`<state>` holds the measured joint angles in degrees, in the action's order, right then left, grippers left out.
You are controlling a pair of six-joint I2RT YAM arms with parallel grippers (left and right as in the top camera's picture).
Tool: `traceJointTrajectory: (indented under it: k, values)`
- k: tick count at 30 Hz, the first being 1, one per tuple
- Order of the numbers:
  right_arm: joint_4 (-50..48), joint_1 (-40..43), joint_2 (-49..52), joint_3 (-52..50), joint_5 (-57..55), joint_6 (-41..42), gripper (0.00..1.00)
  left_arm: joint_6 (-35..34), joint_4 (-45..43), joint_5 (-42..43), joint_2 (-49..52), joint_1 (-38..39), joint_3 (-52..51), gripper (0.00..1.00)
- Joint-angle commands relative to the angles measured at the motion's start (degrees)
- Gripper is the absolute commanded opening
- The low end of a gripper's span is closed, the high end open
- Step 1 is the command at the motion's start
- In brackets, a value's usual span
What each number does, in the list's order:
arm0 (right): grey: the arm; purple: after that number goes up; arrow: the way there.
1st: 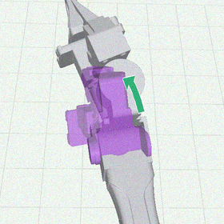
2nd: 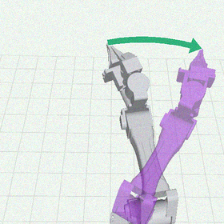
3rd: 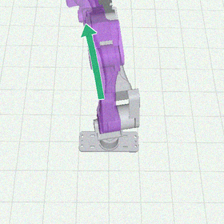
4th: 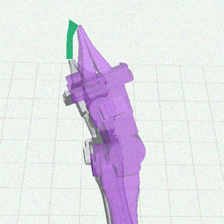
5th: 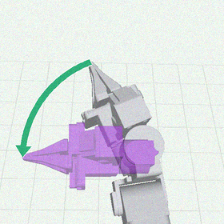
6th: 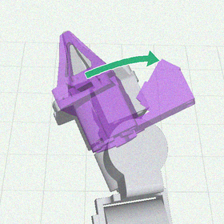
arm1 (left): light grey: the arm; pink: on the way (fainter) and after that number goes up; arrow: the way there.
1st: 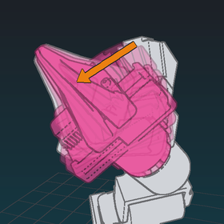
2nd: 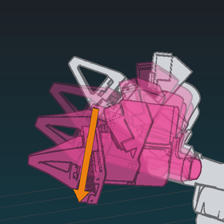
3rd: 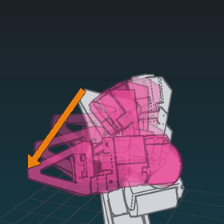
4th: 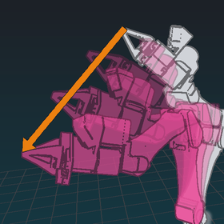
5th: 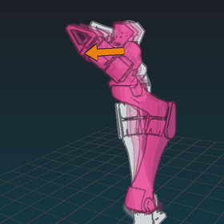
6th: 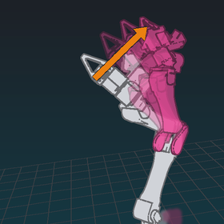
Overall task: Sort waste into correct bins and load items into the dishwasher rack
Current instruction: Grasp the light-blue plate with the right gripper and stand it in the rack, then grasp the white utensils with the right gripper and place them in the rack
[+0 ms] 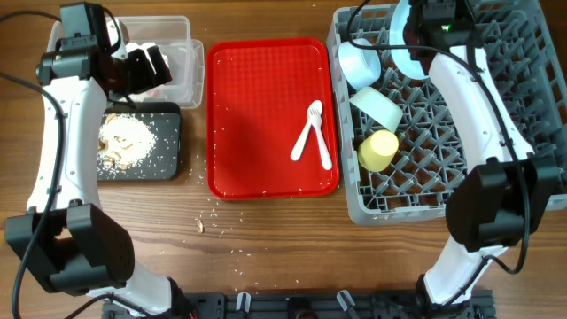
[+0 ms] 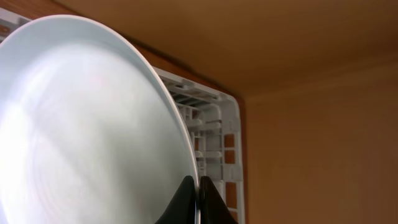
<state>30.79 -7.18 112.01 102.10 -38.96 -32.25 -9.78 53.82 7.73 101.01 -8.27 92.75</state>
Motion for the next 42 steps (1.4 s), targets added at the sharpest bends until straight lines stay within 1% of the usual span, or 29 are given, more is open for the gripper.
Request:
traceJointTrajectory:
  k: [1, 3, 6, 8, 9, 10, 11, 12, 13, 14, 15, 16, 17, 18, 19, 20, 22, 25, 26, 27, 28, 29, 31, 34, 38, 40, 42]
  values:
    - [-0.55, -0.02, 0.42, -0.24, 4.59, -0.68, 0.08, -0.11, 0.0, -0.33, -0.94, -0.15, 0.68, 1.0]
    - [-0.46, -0.02, 0.42, -0.24, 5.73, -0.52, 0.12, -0.11, 0.0, -0.33, -0.94, -0.15, 0.68, 1.0]
    - [-0.48, -0.04, 0.42, -0.24, 6.08, 0.24, 0.26, -0.11, 0.0, -0.33, -0.94, -0.15, 0.68, 1.0]
    - [-0.57, -0.02, 0.42, -0.24, 6.08, 2.51, 0.31, -0.11, 0.0, -0.33, -0.94, -0.15, 0.68, 1.0]
    - [-0.7, -0.02, 0.39, -0.24, 6.05, 3.74, 0.31, -0.11, 0.0, -0.33, -0.94, -0.15, 0.68, 1.0]
    - [-0.85, -0.02, 0.2, -0.2, 6.08, 5.03, 0.38, -0.11, 0.0, -0.33, -0.94, -0.15, 0.68, 1.0]
    - [-1.31, -0.04, -0.48, 0.04, 6.19, 8.24, 0.53, -0.11, 0.0, -0.33, -0.94, -0.15, 0.68, 1.0]
    - [-1.16, -0.04, -1.16, 0.39, 7.17, 9.75, 0.59, -0.11, 0.0, -0.33, -0.94, -0.15, 0.68, 1.0]
    - [-0.26, -0.44, -3.37, 1.03, 10.95, 12.13, 0.64, -0.11, 0.0, -0.33, -0.94, -0.15, 0.68, 1.0]
    - [0.94, -1.18, -6.34, 1.09, 17.86, 14.8, 0.69, -0.11, 0.0, -0.33, -0.94, -0.15, 0.68, 1.0]
    - [2.32, -2.03, -9.2, 1.09, 28.74, 18.03, 0.74, -0.11, 0.0, -0.33, -0.94, -0.15, 0.68, 1.0]
    - [3.32, -2.84, -11.78, 1.07, 40.68, 22.23, 0.75, -0.11, 0.0, -0.33, -0.94, -0.15, 0.68, 1.0]
    - [5.05, -3.5, -13.9, 1.07, 56.83, 27.82, 0.75, -0.11, 0.0, -0.33, -0.94, -0.15, 0.68, 1.0]
    - [5.97, -4.0, -14.19, 1.03, 69.9, 30.91, 0.74, -0.11, 0.0, -0.33, -0.94, -0.15, 0.68, 1.0]
    - [7.39, -5.84, -13.46, 0.07, 77.61, 31.82, 0.73, -0.11, 0.0, -0.33, -0.94, -0.15, 0.68, 1.0]
    - [9.6, -7.72, -12.74, -0.57, 74.73, 33.42, 0.73, -0.11, 0.0, -0.33, -0.94, -0.15, 0.68, 1.0]
    - [17.84, -13.11, -8.61, -0.61, 57.09, 36.94, 0.72, -0.11, 0.0, -0.33, -0.94, -0.15, 0.68, 1.0]
    - [22.53, -18.6, -0.44, -0.61, 44.89, 38.84, 0.7, -0.11, 0.0, -0.33, -0.94, -0.15, 0.68, 1.0]
    - [22.84, -19.65, 3.04, -0.61, 44.46, 38.86, 0.68, -0.11, 0.0, -0.33, -0.94, -0.15, 0.68, 1.0]
    - [22.99, -19.91, 5.01, -0.61, 44.17, 38.93, 0.64, -0.11, 0.0, -0.33, -0.94, -0.15, 0.68, 1.0]
    - [23.74, -19.98, 7.65, -0.61, 42.18, 40.41, 0.63, -0.11, 0.0, -0.33, -0.94, -0.15, 0.68, 1.0]
    - [24.94, -19.98, 10.32, -0.61, 39.6, 41.51, 0.63, -0.11, 0.0, -0.33, -0.94, -0.15, 0.68, 1.0]
    - [25.92, -19.98, 14.64, -0.61, 38.47, 41.35, 0.63, -0.11, 0.0, -0.33, -0.94, -0.15, 0.68, 1.0]
    - [25.57, -19.96, 18.69, -0.61, 37.2, 41.57, 0.63, -0.11, 0.0, -0.33, -0.94, -0.15, 0.68, 1.0]
    - [25.62, -19.96, 20.96, -0.61, 37.24, 42.8, 0.62, -0.11, 0.0, -0.33, -0.94, -0.15, 0.68, 1.0]
    - [25.86, -19.98, 22.12, -0.61, 37.27, 42.8, 0.52, -0.11, 0.0, -0.33, -0.94, -0.15, 0.68, 1.0]
    - [26.08, -19.98, 22.56, -0.61, 37.51, 42.8, 0.29, -0.11, 0.0, -0.33, -0.94, -0.15, 0.68, 1.0]
